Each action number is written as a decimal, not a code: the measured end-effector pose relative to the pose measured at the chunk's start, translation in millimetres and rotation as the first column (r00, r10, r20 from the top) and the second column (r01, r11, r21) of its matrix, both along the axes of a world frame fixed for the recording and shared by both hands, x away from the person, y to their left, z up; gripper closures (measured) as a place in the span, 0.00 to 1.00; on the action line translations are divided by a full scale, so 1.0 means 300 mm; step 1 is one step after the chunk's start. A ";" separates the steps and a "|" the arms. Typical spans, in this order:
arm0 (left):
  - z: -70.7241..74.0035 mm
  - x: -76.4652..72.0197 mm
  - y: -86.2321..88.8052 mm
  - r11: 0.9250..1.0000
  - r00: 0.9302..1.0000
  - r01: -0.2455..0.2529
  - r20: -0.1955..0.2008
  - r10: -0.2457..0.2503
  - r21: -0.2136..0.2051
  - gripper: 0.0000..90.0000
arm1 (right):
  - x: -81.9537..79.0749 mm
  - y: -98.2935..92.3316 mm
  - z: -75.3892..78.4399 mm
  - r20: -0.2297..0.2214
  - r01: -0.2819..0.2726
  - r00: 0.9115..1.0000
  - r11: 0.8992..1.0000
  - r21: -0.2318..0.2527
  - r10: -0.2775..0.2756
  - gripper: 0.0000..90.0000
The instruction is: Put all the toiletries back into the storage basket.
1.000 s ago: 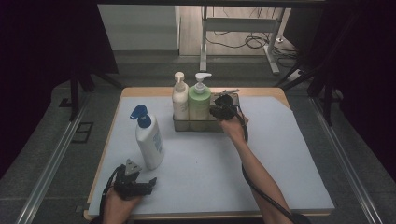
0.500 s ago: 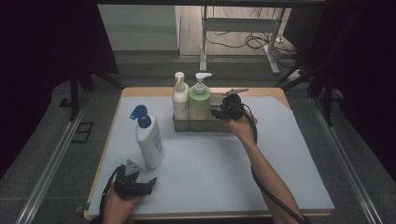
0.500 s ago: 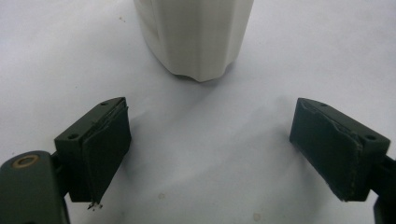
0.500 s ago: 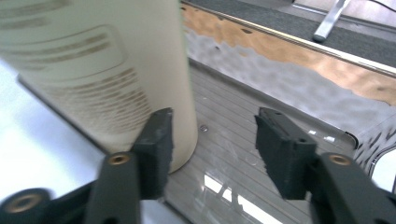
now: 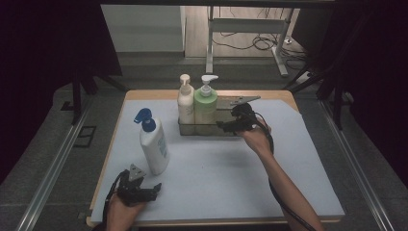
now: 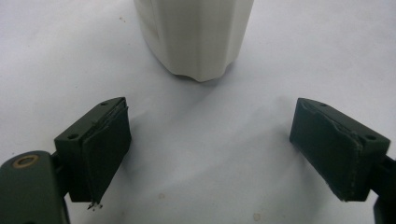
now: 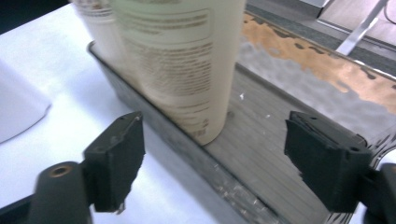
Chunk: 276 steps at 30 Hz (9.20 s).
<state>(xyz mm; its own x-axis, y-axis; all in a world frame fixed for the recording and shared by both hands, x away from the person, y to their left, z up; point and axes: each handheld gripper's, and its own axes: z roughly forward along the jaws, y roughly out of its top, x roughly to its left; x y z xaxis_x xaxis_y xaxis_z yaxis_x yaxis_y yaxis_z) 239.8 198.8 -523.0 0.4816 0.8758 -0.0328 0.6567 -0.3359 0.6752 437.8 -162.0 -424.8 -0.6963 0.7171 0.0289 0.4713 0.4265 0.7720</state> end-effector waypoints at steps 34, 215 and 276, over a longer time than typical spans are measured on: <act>0.000 0.000 0.000 1.000 1.000 0.000 0.000 0.000 -0.001 0.14 | -0.315 -0.210 0.025 0.022 -0.049 0.998 0.996 -0.073 0.051 0.00; 0.002 0.042 -0.011 0.997 0.997 0.071 -0.004 -0.071 -0.031 0.14 | -0.501 -0.362 -0.302 -0.083 0.050 0.995 0.992 -0.113 -0.059 0.00; -0.002 0.039 -0.019 0.997 0.997 0.074 0.010 -0.074 -0.006 0.14 | -0.405 0.001 -0.071 -0.019 -0.201 0.979 0.976 0.083 0.203 0.00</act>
<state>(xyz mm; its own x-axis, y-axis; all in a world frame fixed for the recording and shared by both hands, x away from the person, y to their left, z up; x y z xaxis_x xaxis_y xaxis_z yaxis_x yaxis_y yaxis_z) 251.6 193.0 -523.7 0.5450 0.8378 -0.0333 0.6241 -0.3788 0.6834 316.3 -161.8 -446.3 -0.8248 0.5562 0.1015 0.4031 0.4527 0.7953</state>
